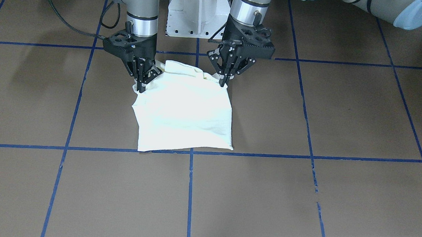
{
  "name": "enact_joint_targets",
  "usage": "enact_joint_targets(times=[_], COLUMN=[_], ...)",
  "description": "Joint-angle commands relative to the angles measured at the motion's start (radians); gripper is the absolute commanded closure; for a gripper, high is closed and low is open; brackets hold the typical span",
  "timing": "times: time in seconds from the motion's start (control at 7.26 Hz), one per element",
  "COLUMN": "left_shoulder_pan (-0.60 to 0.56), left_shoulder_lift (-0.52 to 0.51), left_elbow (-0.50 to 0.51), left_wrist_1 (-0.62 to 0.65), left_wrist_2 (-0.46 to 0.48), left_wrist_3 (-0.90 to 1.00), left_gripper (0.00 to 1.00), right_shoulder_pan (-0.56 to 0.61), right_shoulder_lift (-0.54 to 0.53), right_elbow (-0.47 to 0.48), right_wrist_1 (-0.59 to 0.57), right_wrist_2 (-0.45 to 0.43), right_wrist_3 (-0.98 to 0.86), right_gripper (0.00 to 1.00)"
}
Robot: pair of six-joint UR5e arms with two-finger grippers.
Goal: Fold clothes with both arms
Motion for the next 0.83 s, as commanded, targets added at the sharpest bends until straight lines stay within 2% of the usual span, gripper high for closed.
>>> enact_joint_targets(times=[0.0, 0.28, 0.41, 0.55, 0.69], left_shoulder_pan=[-0.01, -0.01, -0.008, -0.01, -0.014], left_shoulder_lift=[-0.009, -0.009, -0.009, 0.0, 0.003], left_elbow=[0.134, 0.195, 0.197, 0.194, 0.183], left_wrist_1=[-0.107, -0.144, -0.152, -0.153, -0.167], left_wrist_2=[0.004, 0.007, 0.007, 0.005, 0.001], left_wrist_3=[0.019, 0.027, 0.039, 0.109, 0.196], left_gripper=[1.0, 1.0, 1.0, 0.01, 0.0], right_shoulder_pan=[0.038, 0.06, 0.061, 0.067, 0.112], right_shoulder_lift=[0.009, 0.104, 0.109, 0.113, 0.116], right_elbow=[-0.171, -0.318, -0.331, -0.336, -0.325], right_wrist_1=[0.173, 0.212, 0.22, 0.225, 0.225], right_wrist_2=[0.007, 0.007, 0.01, 0.011, 0.067], right_wrist_3=[-0.045, -0.073, -0.112, -0.172, -0.216], right_gripper=[1.0, 1.0, 0.5, 0.01, 0.0])
